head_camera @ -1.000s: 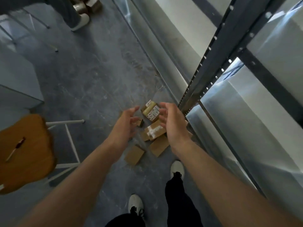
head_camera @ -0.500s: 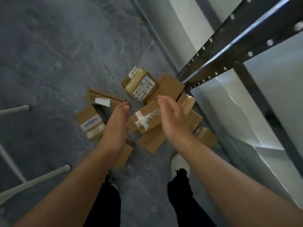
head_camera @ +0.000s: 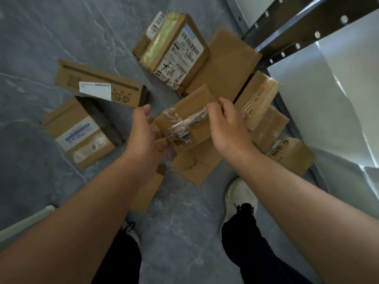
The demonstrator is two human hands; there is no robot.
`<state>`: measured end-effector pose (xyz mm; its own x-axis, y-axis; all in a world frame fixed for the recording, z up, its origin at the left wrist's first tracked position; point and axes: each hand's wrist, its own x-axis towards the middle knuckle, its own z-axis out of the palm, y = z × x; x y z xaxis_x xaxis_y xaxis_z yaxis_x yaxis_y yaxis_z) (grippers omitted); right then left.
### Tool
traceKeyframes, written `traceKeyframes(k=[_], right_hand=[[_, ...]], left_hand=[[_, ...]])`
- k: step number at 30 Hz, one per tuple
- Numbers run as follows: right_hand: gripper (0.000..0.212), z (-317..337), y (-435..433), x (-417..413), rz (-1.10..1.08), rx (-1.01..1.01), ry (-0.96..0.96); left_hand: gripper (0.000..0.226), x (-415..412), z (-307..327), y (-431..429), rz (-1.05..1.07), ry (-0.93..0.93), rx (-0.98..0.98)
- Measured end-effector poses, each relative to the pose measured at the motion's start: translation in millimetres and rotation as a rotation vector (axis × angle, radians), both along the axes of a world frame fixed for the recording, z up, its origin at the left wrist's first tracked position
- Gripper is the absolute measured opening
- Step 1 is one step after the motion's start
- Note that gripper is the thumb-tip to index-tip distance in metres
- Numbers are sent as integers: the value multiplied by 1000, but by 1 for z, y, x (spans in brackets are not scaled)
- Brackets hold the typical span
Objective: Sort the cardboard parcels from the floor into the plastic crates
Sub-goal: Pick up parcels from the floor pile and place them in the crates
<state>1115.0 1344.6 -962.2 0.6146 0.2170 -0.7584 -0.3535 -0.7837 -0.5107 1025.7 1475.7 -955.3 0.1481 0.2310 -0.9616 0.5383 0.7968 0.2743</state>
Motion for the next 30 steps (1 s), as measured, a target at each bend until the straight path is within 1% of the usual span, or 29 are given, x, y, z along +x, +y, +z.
traceKeyframes(k=[1,2,4,5,7,10,15,18,21,23,27,30], right_hand=[[73,0,-3,-1,-28,5,-4],[67,3,-5,-2,-58,12,-6],[35,16,-12,0,-115,7,8],[23,25,-14,2,-133,3,14],[18,45,-18,5,-151,19,0],[20,82,-14,9,-193,32,-38],[40,151,-6,20,-251,71,-81],[46,196,3,28,-255,76,-131],[55,244,17,33,-287,96,-204],[54,277,24,31,-333,121,-231],[37,339,32,19,-455,175,-310],[41,389,38,6,-503,210,-376]], left_hand=[[54,0,1,-1,2,-4,11],[53,0,3,-2,-1,-4,25],[54,-2,15,-3,-27,4,36],[54,-3,24,-3,-42,4,37],[53,-2,46,-2,-59,-6,48],[50,2,83,1,-54,-17,74],[47,12,152,13,-23,-75,118],[36,21,198,20,-9,-113,176],[39,23,243,32,-58,-186,211],[46,22,274,43,-100,-259,200],[51,20,338,66,-185,-390,202],[52,16,391,79,-236,-455,215]])
